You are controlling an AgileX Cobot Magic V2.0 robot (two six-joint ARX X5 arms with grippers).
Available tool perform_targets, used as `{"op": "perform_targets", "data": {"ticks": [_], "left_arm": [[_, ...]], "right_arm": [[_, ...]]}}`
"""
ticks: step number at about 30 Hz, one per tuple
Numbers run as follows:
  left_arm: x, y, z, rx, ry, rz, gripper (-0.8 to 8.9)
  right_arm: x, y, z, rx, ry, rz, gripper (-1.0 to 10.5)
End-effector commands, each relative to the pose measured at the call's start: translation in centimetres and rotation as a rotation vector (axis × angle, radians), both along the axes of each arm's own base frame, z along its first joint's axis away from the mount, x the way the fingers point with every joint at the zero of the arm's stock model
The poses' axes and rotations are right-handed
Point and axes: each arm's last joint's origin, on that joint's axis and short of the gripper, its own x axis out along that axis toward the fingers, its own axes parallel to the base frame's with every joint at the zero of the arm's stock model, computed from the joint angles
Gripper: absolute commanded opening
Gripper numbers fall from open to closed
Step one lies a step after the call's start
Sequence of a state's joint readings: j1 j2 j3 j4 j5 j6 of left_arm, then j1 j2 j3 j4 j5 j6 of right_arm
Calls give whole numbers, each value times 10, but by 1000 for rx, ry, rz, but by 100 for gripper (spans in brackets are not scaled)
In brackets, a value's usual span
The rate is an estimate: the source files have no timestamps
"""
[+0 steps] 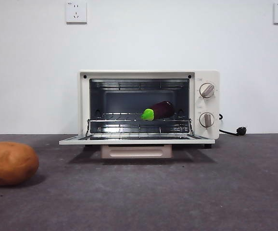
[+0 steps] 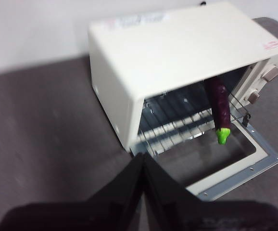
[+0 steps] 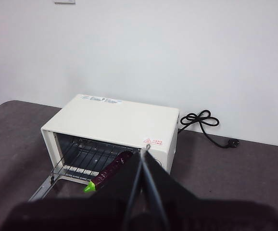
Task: Take the eggplant from the table,put the eggplant in the oven
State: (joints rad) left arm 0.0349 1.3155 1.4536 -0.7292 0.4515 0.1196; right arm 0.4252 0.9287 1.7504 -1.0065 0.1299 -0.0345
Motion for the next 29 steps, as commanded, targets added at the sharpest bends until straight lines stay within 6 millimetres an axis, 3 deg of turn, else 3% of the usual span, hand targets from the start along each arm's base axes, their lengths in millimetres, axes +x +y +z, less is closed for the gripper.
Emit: {"op": "perform_targets", "data": {"ticks": [1, 7, 13, 20, 29], "left_arm": [[20, 9, -42, -81, 121, 13, -6], [64, 16, -122, -227, 347, -73, -6], [92, 5, -181, -261, 521, -126, -6], [105, -5, -225, -283, 626, -171, -6], [112, -17, -257, -289, 685, -203, -6]], "right_arm": [[-1, -1, -1, -7, 6, 3, -12], [-1, 0, -2, -10, 14, 3, -12], [-1, 0, -3, -15, 25, 2, -12], [0, 0, -6, -30, 58, 0, -12], [5, 2, -8, -42, 84, 0, -12]]}}
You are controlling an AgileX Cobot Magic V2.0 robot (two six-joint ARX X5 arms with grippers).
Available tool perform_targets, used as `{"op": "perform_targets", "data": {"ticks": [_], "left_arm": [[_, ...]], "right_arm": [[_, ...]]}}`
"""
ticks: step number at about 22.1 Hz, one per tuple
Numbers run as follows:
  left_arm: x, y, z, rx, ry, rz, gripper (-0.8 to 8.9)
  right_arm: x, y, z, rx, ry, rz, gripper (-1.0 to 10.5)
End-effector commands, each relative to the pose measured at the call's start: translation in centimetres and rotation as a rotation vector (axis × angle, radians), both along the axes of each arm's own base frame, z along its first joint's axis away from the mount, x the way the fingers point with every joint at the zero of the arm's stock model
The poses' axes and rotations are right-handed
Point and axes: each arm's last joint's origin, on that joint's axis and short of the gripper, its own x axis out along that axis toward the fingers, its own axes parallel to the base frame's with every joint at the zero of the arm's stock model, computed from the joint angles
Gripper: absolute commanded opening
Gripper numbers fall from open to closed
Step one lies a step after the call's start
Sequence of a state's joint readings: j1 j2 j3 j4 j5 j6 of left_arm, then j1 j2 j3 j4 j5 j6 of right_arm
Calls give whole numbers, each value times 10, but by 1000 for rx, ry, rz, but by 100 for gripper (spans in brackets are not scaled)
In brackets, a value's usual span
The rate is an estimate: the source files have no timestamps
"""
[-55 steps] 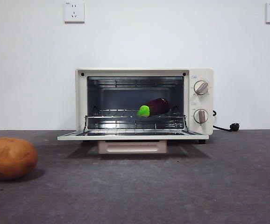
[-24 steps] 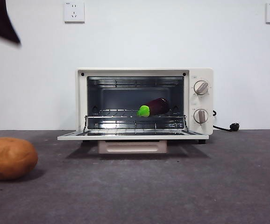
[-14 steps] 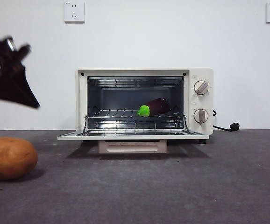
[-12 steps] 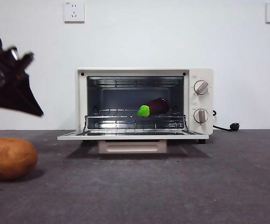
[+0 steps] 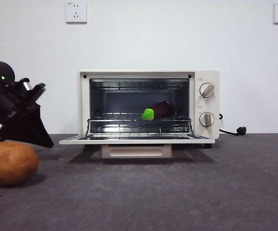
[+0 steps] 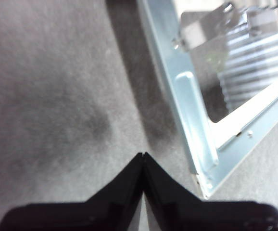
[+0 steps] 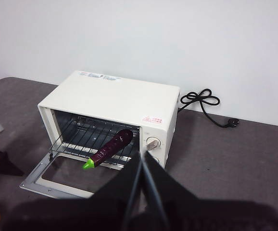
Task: Take the eggplant from the table,put the eggplant in the oven
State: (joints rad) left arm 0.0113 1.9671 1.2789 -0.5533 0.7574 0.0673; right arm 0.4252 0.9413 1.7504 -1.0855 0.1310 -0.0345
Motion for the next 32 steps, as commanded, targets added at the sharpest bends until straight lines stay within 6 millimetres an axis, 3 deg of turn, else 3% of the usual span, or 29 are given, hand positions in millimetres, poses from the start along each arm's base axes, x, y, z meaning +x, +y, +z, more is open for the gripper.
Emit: {"op": "perform_targets", "data": {"ticks": [1, 9, 32], "left_arm": [[1, -6, -14, -9, 15, -31, -6], [3, -21, -29, -61, 34, -88, -6], [11, -25, -18, -376, -32, -161, -6]], "right_arm": [[2, 1, 0, -5, 2, 1, -12], [5, 2, -2, -11, 16, 1, -12], [8, 3, -6, -34, 61, -6, -12]]}}
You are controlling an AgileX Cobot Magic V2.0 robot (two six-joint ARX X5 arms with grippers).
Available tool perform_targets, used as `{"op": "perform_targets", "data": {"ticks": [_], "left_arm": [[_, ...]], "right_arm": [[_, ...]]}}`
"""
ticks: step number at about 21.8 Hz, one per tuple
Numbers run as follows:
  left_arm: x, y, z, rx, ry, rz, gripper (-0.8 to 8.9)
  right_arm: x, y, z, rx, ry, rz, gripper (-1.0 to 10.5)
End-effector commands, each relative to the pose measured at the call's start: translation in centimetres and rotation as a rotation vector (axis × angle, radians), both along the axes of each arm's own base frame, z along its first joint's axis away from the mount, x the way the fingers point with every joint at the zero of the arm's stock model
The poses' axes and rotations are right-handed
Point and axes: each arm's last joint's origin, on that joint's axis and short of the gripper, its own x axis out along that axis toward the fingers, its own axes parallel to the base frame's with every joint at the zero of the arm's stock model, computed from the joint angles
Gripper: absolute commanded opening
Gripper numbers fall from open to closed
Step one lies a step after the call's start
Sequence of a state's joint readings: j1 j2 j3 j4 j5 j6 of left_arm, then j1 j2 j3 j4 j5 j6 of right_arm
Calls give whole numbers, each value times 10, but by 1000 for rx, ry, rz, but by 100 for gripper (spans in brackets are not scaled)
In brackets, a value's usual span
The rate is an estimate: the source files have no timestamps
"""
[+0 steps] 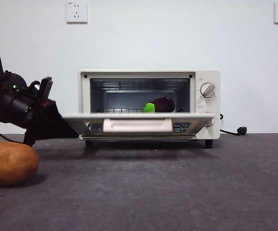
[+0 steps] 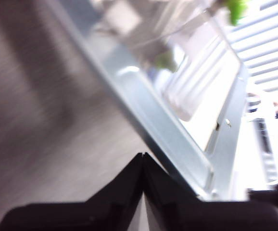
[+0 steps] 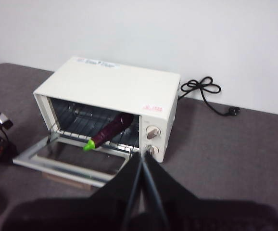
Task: Take the eggplant from the table,put the eggplant in the oven
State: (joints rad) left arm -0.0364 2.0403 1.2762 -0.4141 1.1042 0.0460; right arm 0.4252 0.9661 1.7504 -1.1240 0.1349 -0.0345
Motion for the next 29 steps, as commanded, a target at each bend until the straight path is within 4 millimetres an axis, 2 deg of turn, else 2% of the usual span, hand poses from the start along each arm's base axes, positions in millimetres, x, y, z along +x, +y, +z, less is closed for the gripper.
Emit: {"op": "perform_targets", "data": {"ticks": [1, 10, 19, 29], "left_arm": [[2, 0, -2, -55, 12, -3, -6], [12, 4, 10, -124, -30, 22, -6], [40, 1, 57, -130, -176, 47, -6], [62, -10, 101, 0, -346, 153, -6]], "right_arm": [[0, 0, -1, -8, 8, -3, -12], [0, 0, -2, -11, 13, -2, -12], [-1, 0, -3, -19, 31, -2, -12], [-1, 0, -4, -20, 34, -2, -12]]}}
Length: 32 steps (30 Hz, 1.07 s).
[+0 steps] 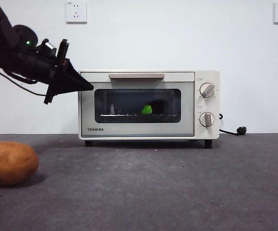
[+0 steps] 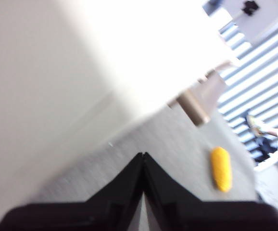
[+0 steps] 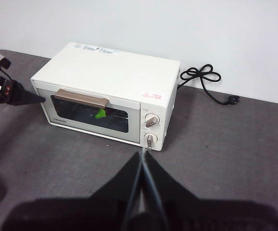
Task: Take the eggplant from the table,put the eggplant in the oven
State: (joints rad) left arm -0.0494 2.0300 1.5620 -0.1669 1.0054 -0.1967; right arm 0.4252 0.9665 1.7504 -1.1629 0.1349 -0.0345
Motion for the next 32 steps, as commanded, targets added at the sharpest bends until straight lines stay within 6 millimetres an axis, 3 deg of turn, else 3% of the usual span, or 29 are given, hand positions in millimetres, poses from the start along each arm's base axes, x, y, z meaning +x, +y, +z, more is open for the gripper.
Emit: {"op": "perform_targets", "data": {"ticks": [1, 9, 18, 24, 32], "left_arm": [[2, -4, 8, 13, -24, 16, -6], [-1, -12, 23, 8, -4, -29, -6], [-24, -12, 69, 10, -81, -35, -6], [-56, -9, 120, 31, -178, 3, -6], [-128, -2, 194, 96, -331, 113, -6]], "right_arm": [[0, 0, 0, -4, -2, -2, -12], [2, 1, 0, -6, 2, -2, -12], [5, 2, -1, -10, 9, -2, -11], [7, 3, -1, -12, 13, -1, -11], [7, 3, -1, -12, 14, -2, -11]]}}
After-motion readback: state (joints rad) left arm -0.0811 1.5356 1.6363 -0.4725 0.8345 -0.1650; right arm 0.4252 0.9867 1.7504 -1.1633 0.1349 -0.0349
